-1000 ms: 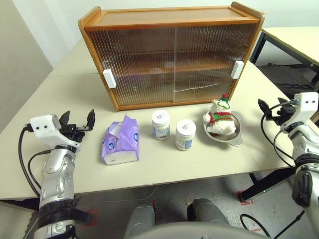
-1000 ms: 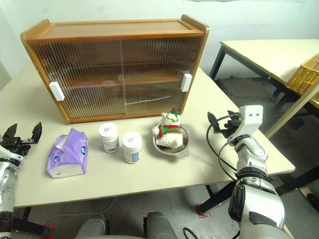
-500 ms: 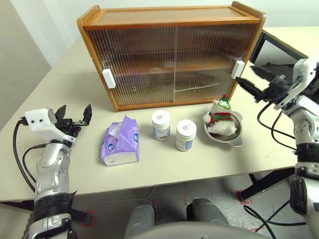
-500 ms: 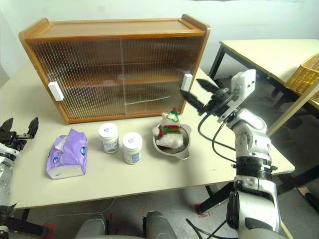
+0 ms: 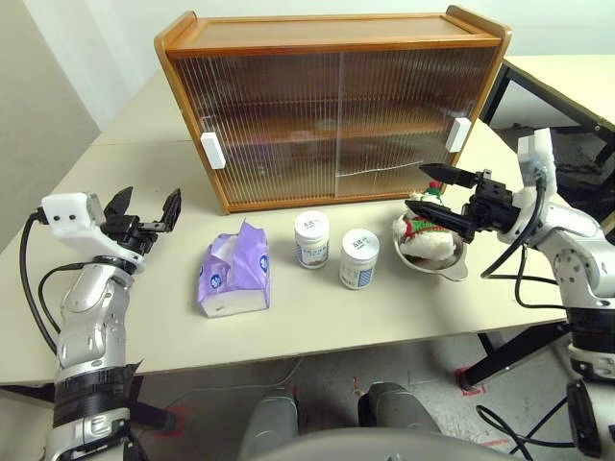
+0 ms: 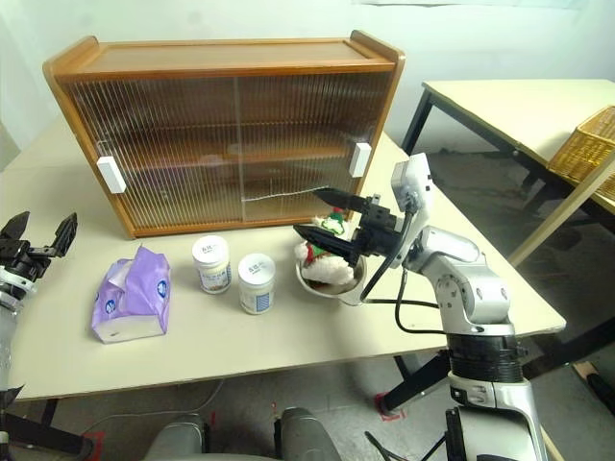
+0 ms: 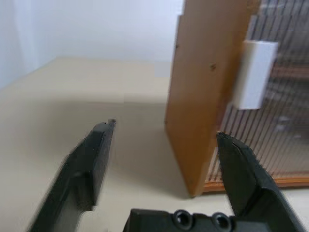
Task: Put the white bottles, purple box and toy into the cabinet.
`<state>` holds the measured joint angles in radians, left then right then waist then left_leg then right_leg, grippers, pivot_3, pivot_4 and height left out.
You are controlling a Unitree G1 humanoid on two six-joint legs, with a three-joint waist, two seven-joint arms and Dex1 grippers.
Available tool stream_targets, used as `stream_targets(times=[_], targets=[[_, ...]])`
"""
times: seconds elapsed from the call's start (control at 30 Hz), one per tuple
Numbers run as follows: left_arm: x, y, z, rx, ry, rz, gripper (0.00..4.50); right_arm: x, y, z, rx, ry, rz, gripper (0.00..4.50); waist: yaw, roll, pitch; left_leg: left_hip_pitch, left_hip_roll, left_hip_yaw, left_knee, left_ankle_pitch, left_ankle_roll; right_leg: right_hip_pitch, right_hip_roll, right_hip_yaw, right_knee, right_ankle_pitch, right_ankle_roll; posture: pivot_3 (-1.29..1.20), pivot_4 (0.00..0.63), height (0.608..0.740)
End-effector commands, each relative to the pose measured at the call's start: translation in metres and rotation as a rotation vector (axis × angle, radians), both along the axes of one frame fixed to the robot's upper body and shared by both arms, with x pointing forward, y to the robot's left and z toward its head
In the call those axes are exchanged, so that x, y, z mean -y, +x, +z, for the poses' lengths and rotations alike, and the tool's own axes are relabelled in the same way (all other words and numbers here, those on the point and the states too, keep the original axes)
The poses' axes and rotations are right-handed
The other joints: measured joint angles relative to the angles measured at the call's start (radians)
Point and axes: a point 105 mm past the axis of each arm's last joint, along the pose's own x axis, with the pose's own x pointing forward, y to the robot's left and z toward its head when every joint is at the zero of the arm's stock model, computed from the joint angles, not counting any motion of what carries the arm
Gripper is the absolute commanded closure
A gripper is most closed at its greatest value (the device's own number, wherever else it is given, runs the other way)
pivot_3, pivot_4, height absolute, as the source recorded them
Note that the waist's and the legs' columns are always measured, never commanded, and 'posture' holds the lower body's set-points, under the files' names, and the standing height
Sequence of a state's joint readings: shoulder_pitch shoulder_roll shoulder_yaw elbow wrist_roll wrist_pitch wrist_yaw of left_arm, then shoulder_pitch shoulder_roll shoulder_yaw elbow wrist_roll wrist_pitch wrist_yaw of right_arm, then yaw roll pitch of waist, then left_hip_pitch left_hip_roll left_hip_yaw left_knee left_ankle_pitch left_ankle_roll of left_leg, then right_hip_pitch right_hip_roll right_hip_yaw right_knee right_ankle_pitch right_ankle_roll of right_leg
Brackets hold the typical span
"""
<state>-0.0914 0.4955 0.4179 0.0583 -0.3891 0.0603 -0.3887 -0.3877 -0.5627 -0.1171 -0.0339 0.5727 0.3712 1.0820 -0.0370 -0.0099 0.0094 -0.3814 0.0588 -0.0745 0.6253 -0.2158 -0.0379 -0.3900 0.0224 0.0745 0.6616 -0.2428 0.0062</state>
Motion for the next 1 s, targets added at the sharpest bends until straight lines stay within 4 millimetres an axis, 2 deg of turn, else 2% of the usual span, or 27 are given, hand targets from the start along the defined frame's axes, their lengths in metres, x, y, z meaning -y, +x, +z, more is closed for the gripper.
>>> stream_targets(times=[0.03,0.33,0.53,0.73,0.83,1.0], targets=[[0.016,0.003,0.005,-0.011,0.031,-0.062,1.24,-0.010,-0.003,0.001,0.000,-0.011,0.036,0.00,0.002,0.000,0.000,0.000,0.000,0.000,0.000,0.000,0.000,0.000,0.000,0.000,0.000,0.000,0.000,-0.04,0.000,0.740],[0.027,0.023,0.013,-0.005,0.016,-0.102,4.47,-0.014,-0.004,-0.001,0.000,-0.013,0.048,0.00,0.010,0.000,0.000,-0.001,0.000,0.000,0.000,0.000,0.000,0.000,0.000,0.000,0.000,0.000,0.000,-0.04,0.000,0.740],[0.015,0.034,0.009,-0.008,0.013,-0.090,4.47,-0.009,-0.004,-0.004,0.002,-0.014,0.042,0.00,0.010,0.000,0.000,0.000,0.000,0.000,0.000,0.000,0.001,0.000,0.000,0.001,0.001,0.000,0.000,-0.05,0.000,0.740],[0.015,0.049,0.001,-0.013,0.005,-0.101,4.47,-0.007,-0.004,-0.007,0.003,-0.013,0.034,0.00,0.012,0.000,0.000,0.000,0.000,0.000,0.001,0.001,0.002,0.000,0.000,0.001,0.002,0.000,0.000,-0.05,0.000,0.740],[0.022,0.057,0.002,0.000,0.002,-0.123,4.47,-0.007,-0.004,-0.008,0.002,-0.012,0.031,0.00,0.013,0.000,0.000,-0.001,0.000,0.000,0.001,0.006,0.011,0.000,0.000,0.001,0.002,0.000,0.000,-0.06,0.000,0.740],[0.047,0.070,0.012,0.036,-0.001,-0.183,4.47,-0.008,-0.003,-0.008,0.003,-0.011,0.027,0.00,0.013,-0.001,0.000,-0.002,-0.001,0.000,0.002,0.007,0.012,0.000,0.000,0.001,0.002,0.000,0.000,-0.06,0.000,0.740]])
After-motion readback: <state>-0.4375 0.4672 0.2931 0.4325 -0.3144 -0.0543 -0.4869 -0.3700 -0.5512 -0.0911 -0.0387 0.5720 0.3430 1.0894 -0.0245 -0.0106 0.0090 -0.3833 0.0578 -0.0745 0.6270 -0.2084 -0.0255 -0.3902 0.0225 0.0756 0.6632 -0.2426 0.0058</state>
